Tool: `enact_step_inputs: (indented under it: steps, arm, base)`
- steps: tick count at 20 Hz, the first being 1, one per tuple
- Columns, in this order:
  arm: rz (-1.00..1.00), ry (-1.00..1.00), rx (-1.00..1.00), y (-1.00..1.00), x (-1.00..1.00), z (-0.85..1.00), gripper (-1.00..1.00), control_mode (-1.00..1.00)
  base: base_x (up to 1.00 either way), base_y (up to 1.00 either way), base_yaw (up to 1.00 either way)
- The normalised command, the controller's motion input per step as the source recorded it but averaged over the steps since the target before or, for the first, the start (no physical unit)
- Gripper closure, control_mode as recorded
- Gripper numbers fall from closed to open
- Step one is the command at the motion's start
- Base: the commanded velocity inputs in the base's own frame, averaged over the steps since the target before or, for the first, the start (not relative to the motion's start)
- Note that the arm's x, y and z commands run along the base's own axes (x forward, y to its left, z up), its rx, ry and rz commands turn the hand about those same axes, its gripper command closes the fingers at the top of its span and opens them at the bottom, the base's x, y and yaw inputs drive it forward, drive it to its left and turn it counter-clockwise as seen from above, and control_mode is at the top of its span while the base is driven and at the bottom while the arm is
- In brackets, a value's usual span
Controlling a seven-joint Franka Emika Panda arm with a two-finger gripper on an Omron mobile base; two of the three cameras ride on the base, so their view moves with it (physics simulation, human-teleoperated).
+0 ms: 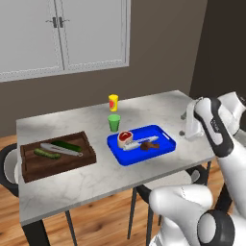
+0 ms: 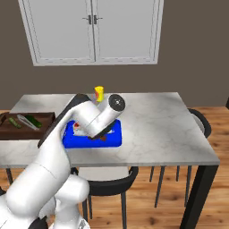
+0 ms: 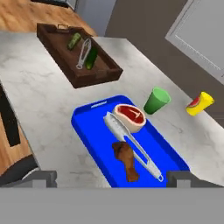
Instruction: Gather the cucumber and squash from the fridge and place them on a tray on the dining counter. Then gather the steak and chicken drumstick from the fridge and place them on the other tray.
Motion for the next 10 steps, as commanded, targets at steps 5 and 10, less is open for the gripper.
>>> enact_step_inputs:
  steps: [5,10]
  arm:
    - [-0.32,-0.12,-0.03,0.16,-1.0,0.48,-1.0,-1.0]
    - [-0.09,-0.15,-0.14,0.52,-1.0,0.82,-1.0,-1.0]
  base:
    - [0.0,0.0,0.0]
    - [0.0,0.0,0.0]
